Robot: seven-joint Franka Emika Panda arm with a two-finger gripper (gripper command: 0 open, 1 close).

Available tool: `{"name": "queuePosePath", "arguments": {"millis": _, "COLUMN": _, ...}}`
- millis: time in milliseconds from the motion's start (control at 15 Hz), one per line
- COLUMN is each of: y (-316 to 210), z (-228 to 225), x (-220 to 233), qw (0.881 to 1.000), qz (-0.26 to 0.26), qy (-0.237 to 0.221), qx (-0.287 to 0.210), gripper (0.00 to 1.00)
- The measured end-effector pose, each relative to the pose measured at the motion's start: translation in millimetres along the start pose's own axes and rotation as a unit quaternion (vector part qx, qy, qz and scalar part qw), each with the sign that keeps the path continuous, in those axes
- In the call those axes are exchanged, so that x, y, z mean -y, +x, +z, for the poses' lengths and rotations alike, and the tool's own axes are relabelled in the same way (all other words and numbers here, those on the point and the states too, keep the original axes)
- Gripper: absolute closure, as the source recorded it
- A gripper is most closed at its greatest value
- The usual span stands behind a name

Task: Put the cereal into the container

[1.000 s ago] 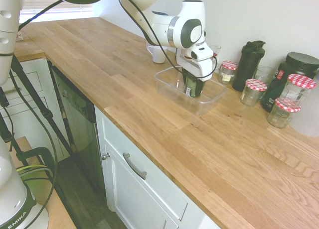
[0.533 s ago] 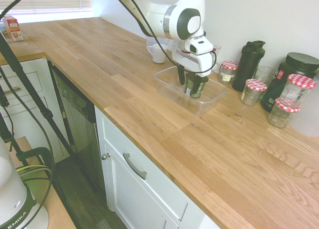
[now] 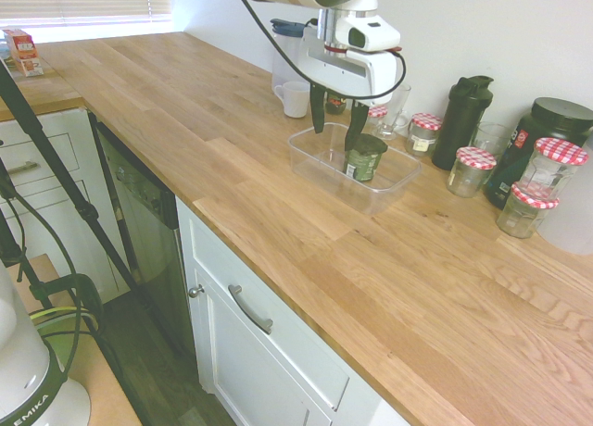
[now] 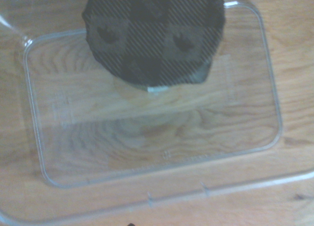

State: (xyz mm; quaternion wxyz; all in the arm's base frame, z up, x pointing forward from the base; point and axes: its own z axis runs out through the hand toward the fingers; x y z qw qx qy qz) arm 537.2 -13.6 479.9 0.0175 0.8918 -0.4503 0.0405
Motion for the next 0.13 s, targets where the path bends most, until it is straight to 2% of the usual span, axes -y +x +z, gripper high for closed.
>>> {"name": "queuePosePath", "arguments": {"millis": 133, "y": 7, "z": -5, "x": -33, "qw": 1.000, "qz": -0.022, "qy": -0.003, "qx": 0.017, "gripper": 0.00}}
